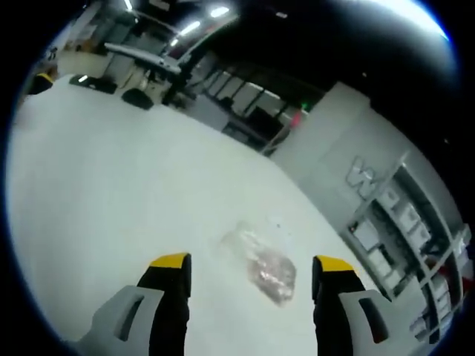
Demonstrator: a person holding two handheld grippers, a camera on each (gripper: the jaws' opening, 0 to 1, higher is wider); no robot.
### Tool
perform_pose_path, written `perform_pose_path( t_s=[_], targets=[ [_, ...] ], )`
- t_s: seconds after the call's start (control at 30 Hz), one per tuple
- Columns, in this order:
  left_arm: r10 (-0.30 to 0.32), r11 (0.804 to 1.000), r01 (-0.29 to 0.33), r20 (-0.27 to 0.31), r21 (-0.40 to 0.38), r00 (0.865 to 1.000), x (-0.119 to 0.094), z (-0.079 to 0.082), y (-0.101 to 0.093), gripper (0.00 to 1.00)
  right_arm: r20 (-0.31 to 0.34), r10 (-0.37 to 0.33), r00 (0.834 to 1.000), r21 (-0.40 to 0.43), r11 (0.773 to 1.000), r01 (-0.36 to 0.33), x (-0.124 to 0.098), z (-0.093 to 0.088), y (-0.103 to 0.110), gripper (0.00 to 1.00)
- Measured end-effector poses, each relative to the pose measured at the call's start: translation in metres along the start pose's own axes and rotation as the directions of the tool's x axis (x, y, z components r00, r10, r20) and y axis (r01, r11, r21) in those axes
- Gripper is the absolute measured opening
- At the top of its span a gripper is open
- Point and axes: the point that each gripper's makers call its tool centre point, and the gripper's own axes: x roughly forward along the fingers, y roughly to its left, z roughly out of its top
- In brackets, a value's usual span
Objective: Open the resealable bag by pulling the two sides of the seal apart until the entire bag opening is separated and visibly accessible.
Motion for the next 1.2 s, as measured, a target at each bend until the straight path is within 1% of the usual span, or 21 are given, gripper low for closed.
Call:
perform_pose_path(
  t_s=[0.2, 0.33, 0.67, 0.73, 0.9, 1.2],
  targets=[
    [0.002, 1.000, -0.002, -0.001, -0.005, 1.000, -0.001, -0.001, 0.001, 0.91, 0.001, 0.002, 1.000, 0.025, 1.000, -0.002, 0.006, 0.002, 0.002, 0.64],
    [0.000, 1.000, 0.000, 0.002, -0.006, 1.000, -0.001, 0.000, 0.002, 0.91, -0.004, 0.003, 1.000, 0.048, 0.999, -0.003, 0.011, -0.001, 0.004, 0.62],
    [-0.003, 1.000, 0.003, 0.000, -0.007, 1.000, 0.001, -0.001, 0.003, 0.91, -0.025, -0.009, 1.000, 0.030, 0.999, 0.010, 0.017, -0.007, 0.003, 0.60],
    [-0.004, 1.000, 0.004, 0.000, -0.008, 1.000, 0.001, -0.001, 0.003, 0.91, -0.031, -0.007, 1.000, 0.019, 1.000, 0.008, 0.018, -0.008, 0.003, 0.58],
    [-0.006, 1.000, 0.006, -0.001, -0.009, 1.000, 0.001, -0.002, 0.002, 0.91, -0.026, -0.011, 1.000, 0.004, 1.000, 0.011, 0.022, -0.003, 0.002, 0.56],
    [-0.018, 1.000, 0.018, 0.000, -0.015, 1.000, 0.002, -0.004, -0.001, 0.91, -0.027, 0.002, 1.000, -0.018, 1.000, -0.002, 0.028, 0.002, 0.008, 0.55]
  ],
)
